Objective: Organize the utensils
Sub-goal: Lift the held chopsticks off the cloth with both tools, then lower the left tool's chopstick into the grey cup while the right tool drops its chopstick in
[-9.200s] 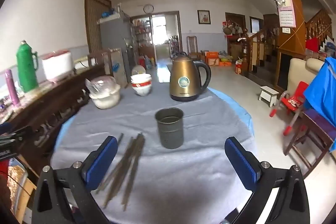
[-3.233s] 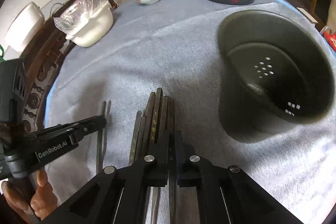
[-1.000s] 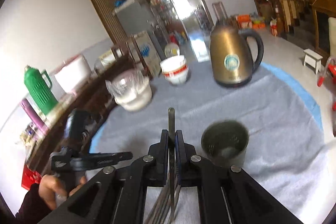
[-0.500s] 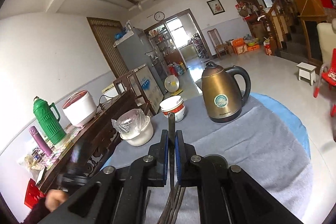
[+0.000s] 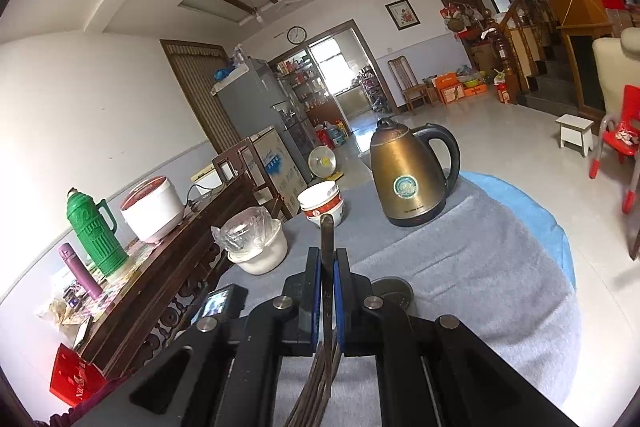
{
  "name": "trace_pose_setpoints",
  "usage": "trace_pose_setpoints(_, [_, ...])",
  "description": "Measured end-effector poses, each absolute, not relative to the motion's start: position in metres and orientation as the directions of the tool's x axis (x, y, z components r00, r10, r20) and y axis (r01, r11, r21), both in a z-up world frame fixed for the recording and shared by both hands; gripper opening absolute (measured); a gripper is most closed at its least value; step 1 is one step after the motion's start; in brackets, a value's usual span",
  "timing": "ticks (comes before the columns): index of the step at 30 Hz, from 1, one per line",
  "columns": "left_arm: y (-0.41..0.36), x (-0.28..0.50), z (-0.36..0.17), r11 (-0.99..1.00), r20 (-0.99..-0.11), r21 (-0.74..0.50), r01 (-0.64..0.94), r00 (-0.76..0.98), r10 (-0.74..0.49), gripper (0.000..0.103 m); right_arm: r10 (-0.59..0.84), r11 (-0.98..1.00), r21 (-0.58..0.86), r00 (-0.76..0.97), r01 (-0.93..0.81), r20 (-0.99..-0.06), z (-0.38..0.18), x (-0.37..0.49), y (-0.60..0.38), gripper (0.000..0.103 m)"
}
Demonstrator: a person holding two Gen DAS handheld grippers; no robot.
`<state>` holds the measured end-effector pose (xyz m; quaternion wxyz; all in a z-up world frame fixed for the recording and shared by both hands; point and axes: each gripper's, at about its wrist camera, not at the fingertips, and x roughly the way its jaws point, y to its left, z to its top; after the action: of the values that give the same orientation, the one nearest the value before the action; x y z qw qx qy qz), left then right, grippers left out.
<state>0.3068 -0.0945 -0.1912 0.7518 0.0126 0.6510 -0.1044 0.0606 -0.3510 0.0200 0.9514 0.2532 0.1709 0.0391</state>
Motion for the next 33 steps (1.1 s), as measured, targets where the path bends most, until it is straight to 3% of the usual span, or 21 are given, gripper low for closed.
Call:
trace_pose_setpoints(1, [-0.099, 0.31, -0.192, 0.978, -0.982, -0.103, 0.183, 0.137, -0.129, 0.007, 0.159, 0.87, 0.493, 0.939, 0.013, -0.305, 0.02, 0.06, -0.351, 0.006])
trace_pose_setpoints(8, [-0.096, 0.298, -0.157, 0.97, -0.959, -0.132, 0.206, 0.222, -0.178, 0.006, 0.114, 0.884, 0.467, 0.952, 0.033, -0.284, 0.031, 0.06, -0.356, 0.006])
trace_pose_setpoints(13, [-0.099, 0.267, -0.071, 0.944, -0.889, -0.156, 0.29, 0.375, -0.262, 0.006, 0.055, 0.89, 0.453, 0.972, 0.056, -0.228, 0.049, 0.065, -0.367, 0.006])
trace_pose_setpoints(21, [-0.108, 0.213, 0.071, 0.867, -0.693, -0.203, 0.454, 0.559, -0.455, 0.006, -0.057, 0.897, 0.424, 0.985, 0.123, -0.165, 0.071, 0.09, -0.383, 0.006])
trace_pose_setpoints(26, [-0.13, 0.204, 0.113, 0.833, -0.613, -0.21, 0.513, 0.594, -0.521, 0.006, -0.107, 0.903, 0.39, 0.973, 0.181, -0.205, 0.056, 0.11, -0.385, 0.006])
trace_pose_setpoints(33, [-0.175, 0.206, 0.102, 0.838, -0.561, -0.208, 0.504, 0.641, -0.524, 0.006, -0.093, 0.877, 0.421, 0.942, 0.231, -0.324, 0.013, 0.124, -0.395, 0.006])
